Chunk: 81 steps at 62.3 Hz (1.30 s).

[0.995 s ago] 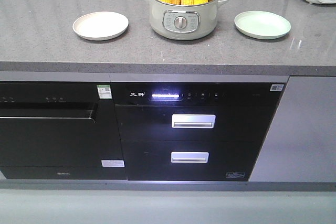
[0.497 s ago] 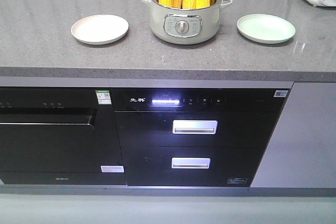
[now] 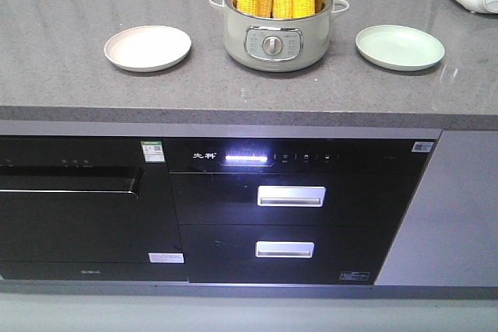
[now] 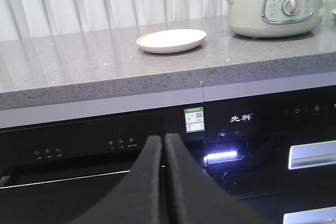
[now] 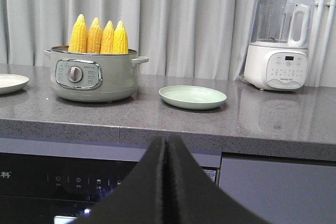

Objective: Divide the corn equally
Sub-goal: 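Drive up to the counter edge facing the pot and plates, then creep the base forward and stop at the counter edge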

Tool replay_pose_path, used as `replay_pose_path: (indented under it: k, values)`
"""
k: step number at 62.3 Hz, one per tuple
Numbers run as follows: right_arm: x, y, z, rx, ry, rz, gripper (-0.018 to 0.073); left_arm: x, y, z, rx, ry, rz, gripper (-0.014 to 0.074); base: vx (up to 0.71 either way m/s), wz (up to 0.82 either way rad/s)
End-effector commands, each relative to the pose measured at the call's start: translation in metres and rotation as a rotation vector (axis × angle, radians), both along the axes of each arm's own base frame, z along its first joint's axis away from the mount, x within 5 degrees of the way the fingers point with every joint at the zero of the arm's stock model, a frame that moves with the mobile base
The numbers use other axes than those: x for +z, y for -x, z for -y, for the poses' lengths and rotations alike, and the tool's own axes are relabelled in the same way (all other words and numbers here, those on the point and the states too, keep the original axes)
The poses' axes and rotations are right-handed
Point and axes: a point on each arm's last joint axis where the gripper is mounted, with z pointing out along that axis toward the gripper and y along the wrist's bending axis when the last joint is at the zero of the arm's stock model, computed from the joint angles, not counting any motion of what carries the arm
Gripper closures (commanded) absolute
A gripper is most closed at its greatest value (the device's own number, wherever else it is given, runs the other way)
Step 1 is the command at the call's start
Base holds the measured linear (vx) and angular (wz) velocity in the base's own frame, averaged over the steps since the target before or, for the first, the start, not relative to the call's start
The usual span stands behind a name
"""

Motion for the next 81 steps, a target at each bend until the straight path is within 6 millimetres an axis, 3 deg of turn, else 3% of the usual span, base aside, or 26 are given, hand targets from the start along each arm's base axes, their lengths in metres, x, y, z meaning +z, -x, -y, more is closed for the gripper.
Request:
replay_pose_path:
  k: [1,81]
  values:
    - [0.0041,0.0007,-0.0001,-0.002,0.012,0.073,0.0564,0.0059,0.0009,-0.0009,0.010,0.017,0.079,0.0603,0.05,0.00]
    - [0.0041,0.0007,-0.0001,-0.002,0.012,0.073,0.0564,0.0059,0.0009,-0.0009,0.010,0.017,0.079,0.0603,0.06,0.01]
